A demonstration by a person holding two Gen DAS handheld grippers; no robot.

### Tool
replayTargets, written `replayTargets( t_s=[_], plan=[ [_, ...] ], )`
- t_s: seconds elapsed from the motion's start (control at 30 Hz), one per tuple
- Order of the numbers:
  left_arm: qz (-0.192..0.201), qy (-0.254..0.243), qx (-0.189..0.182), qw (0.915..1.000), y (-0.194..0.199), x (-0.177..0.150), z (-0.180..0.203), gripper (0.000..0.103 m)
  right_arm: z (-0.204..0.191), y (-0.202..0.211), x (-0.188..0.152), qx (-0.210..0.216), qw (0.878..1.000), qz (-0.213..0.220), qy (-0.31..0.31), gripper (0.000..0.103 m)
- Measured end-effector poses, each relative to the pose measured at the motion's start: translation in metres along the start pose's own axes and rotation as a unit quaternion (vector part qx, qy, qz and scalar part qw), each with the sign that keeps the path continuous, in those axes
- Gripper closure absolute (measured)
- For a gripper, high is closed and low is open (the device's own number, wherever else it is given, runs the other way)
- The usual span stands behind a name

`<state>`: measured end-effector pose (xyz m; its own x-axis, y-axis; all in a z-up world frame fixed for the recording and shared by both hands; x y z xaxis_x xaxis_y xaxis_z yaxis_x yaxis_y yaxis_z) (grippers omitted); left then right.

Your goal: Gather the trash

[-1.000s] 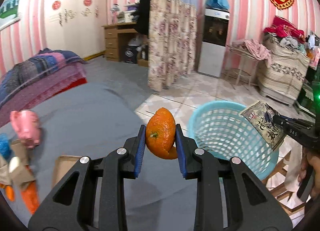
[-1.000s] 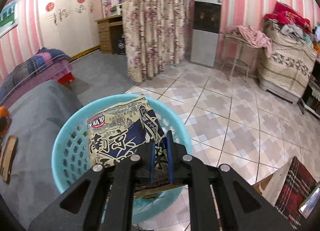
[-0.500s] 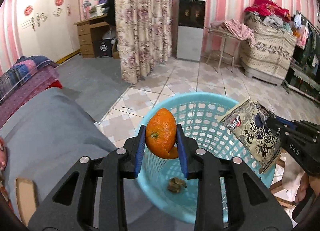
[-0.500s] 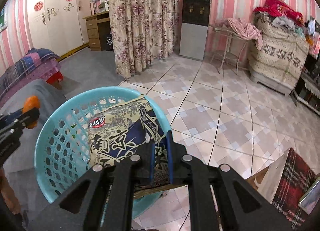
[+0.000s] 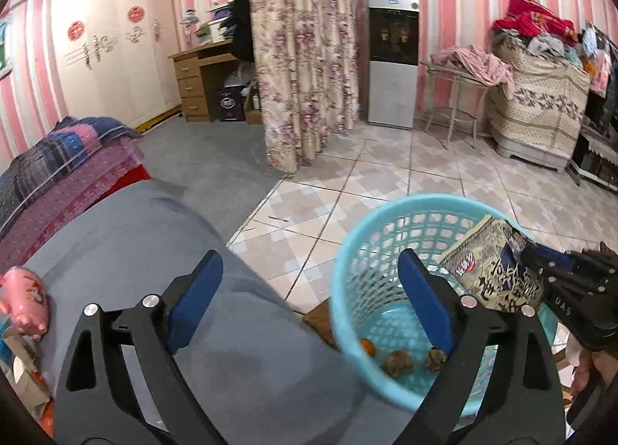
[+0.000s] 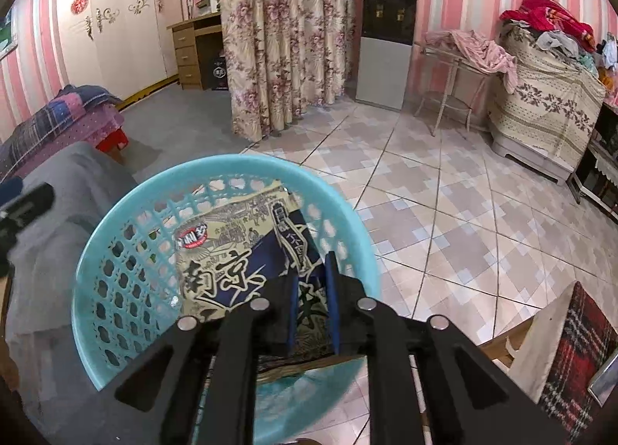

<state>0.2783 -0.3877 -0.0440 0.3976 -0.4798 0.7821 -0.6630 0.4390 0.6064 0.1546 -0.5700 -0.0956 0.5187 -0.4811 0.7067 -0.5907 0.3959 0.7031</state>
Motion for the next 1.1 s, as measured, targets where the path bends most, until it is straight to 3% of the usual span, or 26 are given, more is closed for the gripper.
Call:
replayTargets(
  t_s=[0.07,0.13,0.2,0.3,0.33,0.4,0.8,1.1],
  plan=[
    [-0.004,0.012,0.003,0.9999,0.002,-0.001,-0.01,0.014,-0.006,-0.005,-0.002,0.013,1.0,-0.009,0.0,0.08],
    [-0.004,0.02,0.008,0.9998,0.006,-0.003,-0.019,0.014,-0.012,-0.006,-0.004,0.015,1.0,-0.013,0.001,0.058],
    [-0.001,0.024,0.014,0.9996,0.011,-0.004,-0.026,0.013,-0.018,-0.007,-0.006,0.017,1.0,-0.013,0.008,0.047],
    [0.002,0.035,0.02,0.9992,0.018,-0.008,-0.036,0.012,-0.024,-0.004,-0.007,0.026,1.0,-0.01,0.011,0.041],
    [0.003,0.038,0.022,0.999,0.02,-0.009,-0.039,0.011,-0.025,-0.003,-0.007,0.029,1.0,-0.008,0.009,0.03],
    [0.004,0.042,0.028,0.9987,0.025,-0.013,-0.046,0.011,-0.026,0.002,-0.005,0.036,0.999,0.002,0.003,0.02],
    [0.01,0.08,0.073,0.9941,0.067,-0.036,-0.103,0.007,-0.052,0.034,0.006,0.063,0.997,0.044,0.011,0.011],
    [-0.007,0.133,0.141,0.9809,0.12,-0.094,-0.18,0.006,-0.095,0.053,-0.004,0.098,0.992,0.06,0.047,0.01]
  ],
)
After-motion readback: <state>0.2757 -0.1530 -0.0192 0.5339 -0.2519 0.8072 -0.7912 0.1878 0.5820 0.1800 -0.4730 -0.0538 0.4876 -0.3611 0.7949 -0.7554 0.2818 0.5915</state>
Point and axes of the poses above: each gripper's, at about its wrist camera, not at the fingertips, and y roughly against the way its jaws point, z to its right, x to its top, the point moved 5 cm from there along -y, roughly the way its jaws point, and after that the axes turned 6 degrees about -y, right-handed, at the moved point
